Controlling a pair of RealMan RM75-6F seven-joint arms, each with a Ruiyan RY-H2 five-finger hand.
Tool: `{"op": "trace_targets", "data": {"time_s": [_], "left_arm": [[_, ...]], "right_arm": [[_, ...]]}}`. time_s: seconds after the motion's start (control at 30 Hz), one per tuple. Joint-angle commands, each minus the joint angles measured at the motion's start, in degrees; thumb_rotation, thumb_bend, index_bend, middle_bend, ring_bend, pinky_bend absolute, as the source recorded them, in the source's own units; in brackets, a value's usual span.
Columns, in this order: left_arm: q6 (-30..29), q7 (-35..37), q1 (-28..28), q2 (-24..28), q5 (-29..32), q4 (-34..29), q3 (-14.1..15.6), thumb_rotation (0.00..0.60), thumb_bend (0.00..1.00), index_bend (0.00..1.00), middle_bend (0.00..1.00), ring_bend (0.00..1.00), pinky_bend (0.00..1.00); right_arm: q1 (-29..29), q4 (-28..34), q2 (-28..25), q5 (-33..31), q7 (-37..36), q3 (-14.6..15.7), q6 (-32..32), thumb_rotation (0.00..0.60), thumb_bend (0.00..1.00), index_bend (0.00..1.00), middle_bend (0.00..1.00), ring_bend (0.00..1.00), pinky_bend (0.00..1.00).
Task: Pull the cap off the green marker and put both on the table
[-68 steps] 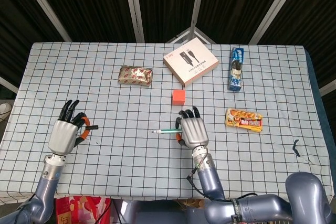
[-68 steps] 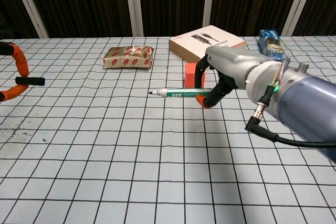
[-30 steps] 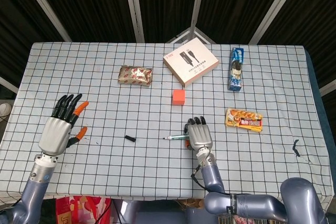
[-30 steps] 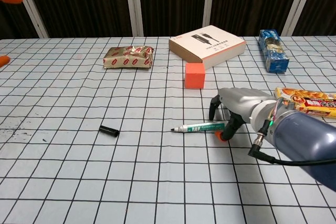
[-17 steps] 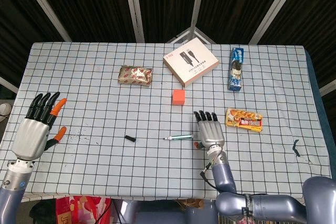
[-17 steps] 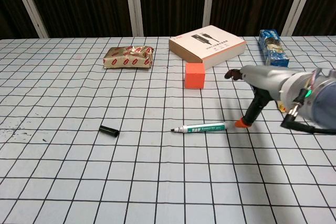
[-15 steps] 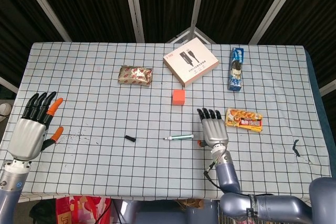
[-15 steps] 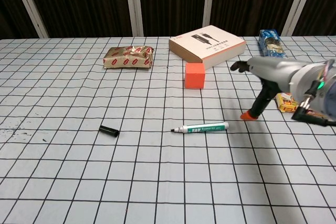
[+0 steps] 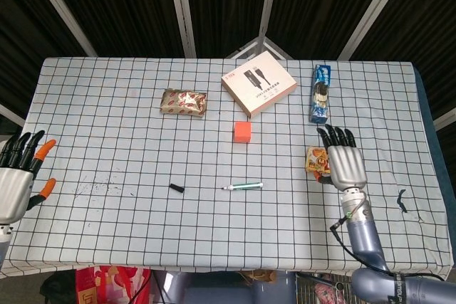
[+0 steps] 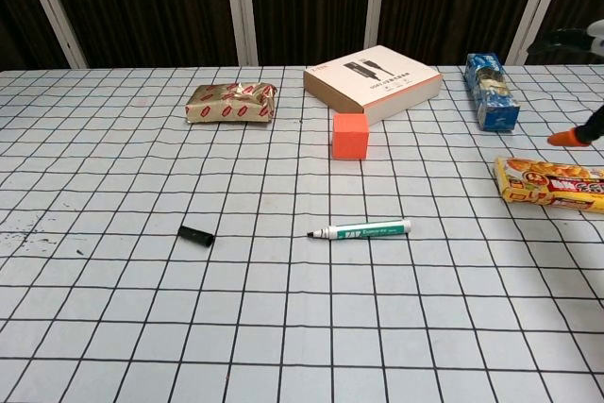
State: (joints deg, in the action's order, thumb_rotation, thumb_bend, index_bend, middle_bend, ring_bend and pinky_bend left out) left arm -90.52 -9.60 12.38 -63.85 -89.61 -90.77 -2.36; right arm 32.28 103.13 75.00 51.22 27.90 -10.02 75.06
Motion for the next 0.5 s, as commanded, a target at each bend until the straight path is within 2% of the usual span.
{"op": "trace_targets", "data": {"time_s": [0.03, 0.23, 0.5], "left_arm": [[-0.1, 0.7, -0.5, 0.5, 0.4, 0.4, 0.0, 0.6, 0.44, 0.16, 0.04, 0.0, 0.03], [-1.5, 3.0, -1.9, 1.7, 1.0, 1.0, -0.7, 0.6, 0.44, 0.19, 0.06, 0.0, 0.04], [-1.4, 3.7, -3.3, 2.5, 1.2, 1.6, -0.2, 0.6, 0.44, 0.18, 0.06, 0.0, 0.04]], "right_arm": [[-4.5, -5.4, -4.6, 7.2, -9.5, 3.1, -2.2, 0.6, 0.22, 0.14, 0.08, 0.05, 0.03], [-8.2, -9.3, -8.6, 14.9, -17.5, 5.4, -1.2, 0.6, 0.23, 0.15, 0.08, 0.05, 0.03], [-10.8, -11.6, -10.7, 17.9, -20.7, 6.0, -0.3, 0.6, 0.23, 0.15, 0.08, 0.05, 0.03]]}}
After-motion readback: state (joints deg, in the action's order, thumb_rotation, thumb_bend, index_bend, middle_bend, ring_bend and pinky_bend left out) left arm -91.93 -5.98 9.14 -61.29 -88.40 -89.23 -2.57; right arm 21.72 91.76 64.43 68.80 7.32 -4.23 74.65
